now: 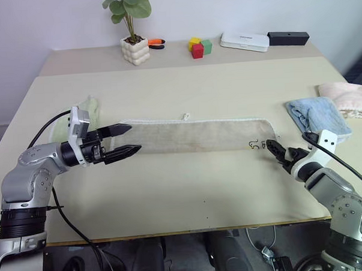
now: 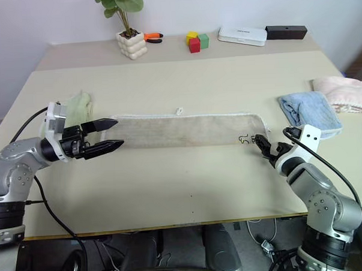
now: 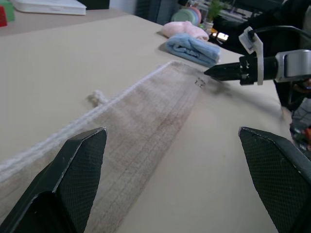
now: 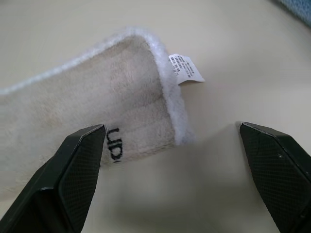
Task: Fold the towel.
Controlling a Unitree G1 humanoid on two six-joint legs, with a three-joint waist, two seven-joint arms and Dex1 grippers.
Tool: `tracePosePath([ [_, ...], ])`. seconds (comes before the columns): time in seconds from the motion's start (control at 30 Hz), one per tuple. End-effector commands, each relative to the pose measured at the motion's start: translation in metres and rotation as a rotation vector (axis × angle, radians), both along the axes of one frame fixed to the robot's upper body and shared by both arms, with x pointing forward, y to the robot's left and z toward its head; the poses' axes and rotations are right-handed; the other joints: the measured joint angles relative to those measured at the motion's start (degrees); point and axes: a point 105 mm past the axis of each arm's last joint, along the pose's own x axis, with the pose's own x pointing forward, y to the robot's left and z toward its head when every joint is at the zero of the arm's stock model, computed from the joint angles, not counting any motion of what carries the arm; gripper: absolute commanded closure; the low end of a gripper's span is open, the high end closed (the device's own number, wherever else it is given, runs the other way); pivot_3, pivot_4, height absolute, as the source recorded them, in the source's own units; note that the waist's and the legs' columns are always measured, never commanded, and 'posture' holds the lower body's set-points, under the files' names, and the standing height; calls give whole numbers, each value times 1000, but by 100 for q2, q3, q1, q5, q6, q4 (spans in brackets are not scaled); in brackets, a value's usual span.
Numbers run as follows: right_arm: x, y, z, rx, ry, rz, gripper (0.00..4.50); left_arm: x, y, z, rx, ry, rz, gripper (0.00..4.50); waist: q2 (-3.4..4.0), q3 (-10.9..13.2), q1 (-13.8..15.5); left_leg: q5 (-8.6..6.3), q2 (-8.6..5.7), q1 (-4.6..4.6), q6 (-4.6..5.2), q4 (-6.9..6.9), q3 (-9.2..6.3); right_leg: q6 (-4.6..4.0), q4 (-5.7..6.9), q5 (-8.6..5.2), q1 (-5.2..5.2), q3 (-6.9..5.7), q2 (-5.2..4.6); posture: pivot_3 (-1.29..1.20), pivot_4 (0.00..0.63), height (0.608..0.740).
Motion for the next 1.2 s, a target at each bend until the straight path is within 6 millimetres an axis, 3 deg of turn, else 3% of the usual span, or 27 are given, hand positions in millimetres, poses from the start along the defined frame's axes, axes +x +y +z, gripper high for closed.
tracePosePath([
  [0.03,5,10,0,23,1,27,47,-6,0,8,4,-7,-36,60,0,0,-14,0,0,0,0,0,0,-1,0,0,0,0,0,0,150,740],
  [0.27,20,37,1,82,-2,122,47,-8,1,8,14,13,-41,60,0,0,-120,0,3,1,0,-3,0,-3,1,-2,-2,0,2,0,150,740],
  [0.3,21,41,-1,82,1,138,276,-8,1,8,14,11,-36,8,0,0,-125,0,4,1,0,-5,0,-4,2,-2,-3,0,3,0,150,740],
  [0.37,25,42,-5,95,17,132,819,-9,0,7,13,2,-19,0,-1,0,-132,0,4,1,0,-6,0,-4,2,-2,-5,0,3,0,150,740],
  [0.53,32,38,-3,94,2,121,3359,-10,-1,6,2,6,7,0,-1,0,-122,0,5,1,1,-7,0,-4,2,-2,-5,0,4,0,150,740],
  [0.6,34,37,-1,19,-8,132,4345,-7,3,3,9,4,44,0,-1,0,-126,0,5,0,1,-6,1,-4,2,-2,-5,1,4,0,150,740],
  [0.7,35,34,3,-54,-20,142,4433,-3,4,2,6,2,67,0,-1,0,-119,0,5,0,1,-7,1,-4,2,-2,-7,1,3,0,150,740],
  [0.8,37,19,8,-120,-33,122,4433,-3,3,4,-4,-7,73,0,-1,0,-115,0,4,-3,1,-6,2,-3,1,-2,-8,1,3,0,150,740],
  [0.87,36,0,17,-263,-59,111,4433,-2,4,4,-1,-10,77,0,1,1,-98,0,3,-4,1,-6,2,-3,0,-2,-8,1,2,0,150,740],
  [1.03,32,-14,36,-423,-108,134,4433,1,6,4,4,-26,90,0,-2,2,-75,-1,0,-6,1,-5,2,-1,-5,-5,-7,0,0,0,150,740],
  [1.13,33,-9,45,-506,-142,194,4433,3,6,4,5,-31,94,0,-1,3,-97,-1,1,-5,1,-6,2,-1,-3,-4,-9,1,1,0,150,740],
  [1.2,35,10,51,-544,-175,283,4433,3,6,4,7,-34,93,0,-1,3,-106,-1,1,-6,1,-6,2,0,-3,-4,-9,1,1,0,150,740],
])
